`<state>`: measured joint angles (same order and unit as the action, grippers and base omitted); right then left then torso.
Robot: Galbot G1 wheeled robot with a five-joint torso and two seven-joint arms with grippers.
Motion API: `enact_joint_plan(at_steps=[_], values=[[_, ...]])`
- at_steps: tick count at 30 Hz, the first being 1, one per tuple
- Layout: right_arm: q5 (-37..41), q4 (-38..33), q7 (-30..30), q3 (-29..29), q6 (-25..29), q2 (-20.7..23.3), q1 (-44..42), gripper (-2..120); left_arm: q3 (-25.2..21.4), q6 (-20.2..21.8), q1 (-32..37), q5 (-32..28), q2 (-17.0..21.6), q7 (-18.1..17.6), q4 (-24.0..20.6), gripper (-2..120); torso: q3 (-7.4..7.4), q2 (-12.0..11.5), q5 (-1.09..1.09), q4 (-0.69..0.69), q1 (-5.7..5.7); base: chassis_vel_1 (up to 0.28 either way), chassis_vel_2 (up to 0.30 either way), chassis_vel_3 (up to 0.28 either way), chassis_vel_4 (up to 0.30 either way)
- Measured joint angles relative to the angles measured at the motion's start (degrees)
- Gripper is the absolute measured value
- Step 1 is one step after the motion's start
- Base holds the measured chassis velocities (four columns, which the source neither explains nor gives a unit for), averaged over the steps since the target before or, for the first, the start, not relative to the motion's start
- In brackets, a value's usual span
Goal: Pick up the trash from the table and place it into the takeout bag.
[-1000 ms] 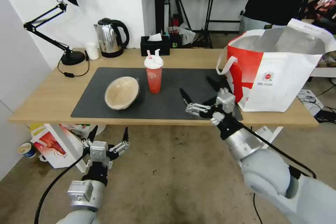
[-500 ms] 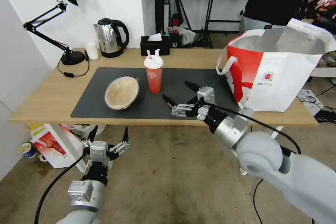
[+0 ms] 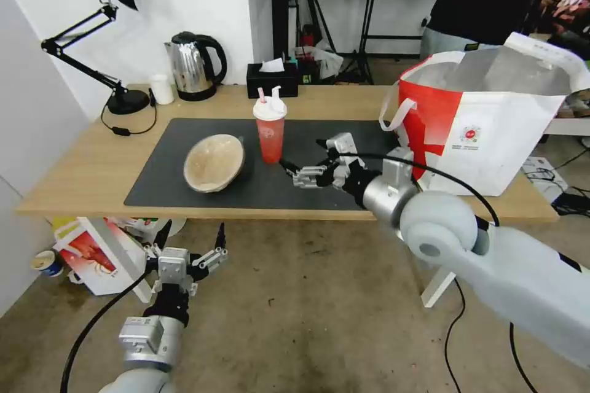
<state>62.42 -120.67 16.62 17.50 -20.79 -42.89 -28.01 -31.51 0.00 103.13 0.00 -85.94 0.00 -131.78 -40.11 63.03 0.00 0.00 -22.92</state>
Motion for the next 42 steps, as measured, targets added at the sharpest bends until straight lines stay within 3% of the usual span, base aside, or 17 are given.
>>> enact_joint_plan(at_steps=[14, 33, 42], values=[[-0.64, 5.47, -0.04, 1.28, 0.30, -3.74, 1.40, 100, 0.00, 0.00, 0.00, 0.00, 0.00, 0.00, 0.00, 100, 0.00, 0.00, 0.00, 0.01, 0.00, 0.000, 0.000, 0.000, 0.000], [-0.61, 7.95, -0.99, 1.61, 0.35, -5.17, 2.51, 100, 0.00, 0.00, 0.00, 0.00, 0.00, 0.00, 0.00, 100, 0.00, 0.00, 0.00, 0.00, 0.00, 0.000, 0.000, 0.000, 0.000], [-0.63, 13.81, -3.46, 1.34, 0.58, -7.89, 4.41, 100, 0.00, 0.00, 0.00, 0.00, 0.00, 0.00, 0.00, 100, 0.00, 0.00, 0.00, 0.00, 0.00, 0.000, 0.000, 0.000, 0.000]])
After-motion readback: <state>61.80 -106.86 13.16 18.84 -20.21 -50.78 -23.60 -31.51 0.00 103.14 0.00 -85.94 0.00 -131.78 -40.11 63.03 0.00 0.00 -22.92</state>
